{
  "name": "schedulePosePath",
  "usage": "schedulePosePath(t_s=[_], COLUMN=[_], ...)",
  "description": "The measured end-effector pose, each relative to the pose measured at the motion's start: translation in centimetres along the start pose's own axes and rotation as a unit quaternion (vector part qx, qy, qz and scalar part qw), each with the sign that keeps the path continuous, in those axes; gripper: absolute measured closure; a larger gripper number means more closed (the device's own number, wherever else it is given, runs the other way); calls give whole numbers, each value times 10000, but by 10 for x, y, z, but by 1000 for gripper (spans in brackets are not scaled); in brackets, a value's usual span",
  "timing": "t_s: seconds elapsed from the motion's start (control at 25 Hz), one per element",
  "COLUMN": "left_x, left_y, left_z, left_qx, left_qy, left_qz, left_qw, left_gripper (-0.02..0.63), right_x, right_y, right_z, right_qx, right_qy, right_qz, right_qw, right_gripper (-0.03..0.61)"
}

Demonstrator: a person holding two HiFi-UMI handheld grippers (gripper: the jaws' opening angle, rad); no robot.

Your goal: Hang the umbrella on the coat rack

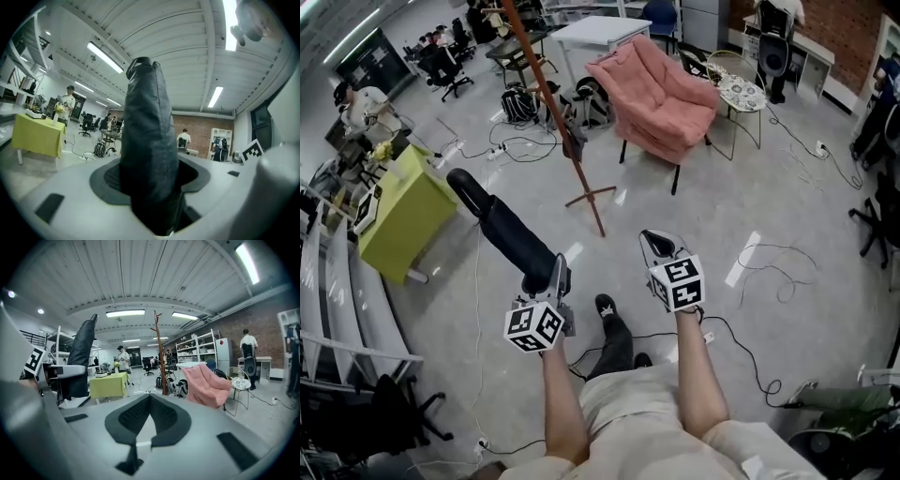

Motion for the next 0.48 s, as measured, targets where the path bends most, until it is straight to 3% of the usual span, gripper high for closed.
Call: schedulePosePath(t_s=[0.48], left_x=[-4], left_y=[53], left_z=[35], left_qx=[63], left_qy=[-94], left_qz=[51], left_qw=[9999], left_gripper=[351], right_x=[1], right_y=[57], right_z=[-22], right_qx=[11], right_qy=[52], right_qz=[292], right_qw=[9996], right_gripper=[574])
Point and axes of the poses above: the fingertips, and each gripper's own axes: y forward along the fingers, z to its left, x out of its top, the point moved 6 cm from there along -y, backward along the fingers, and after that the axes turned 13 degrees about -x, right-handed, at the moved point
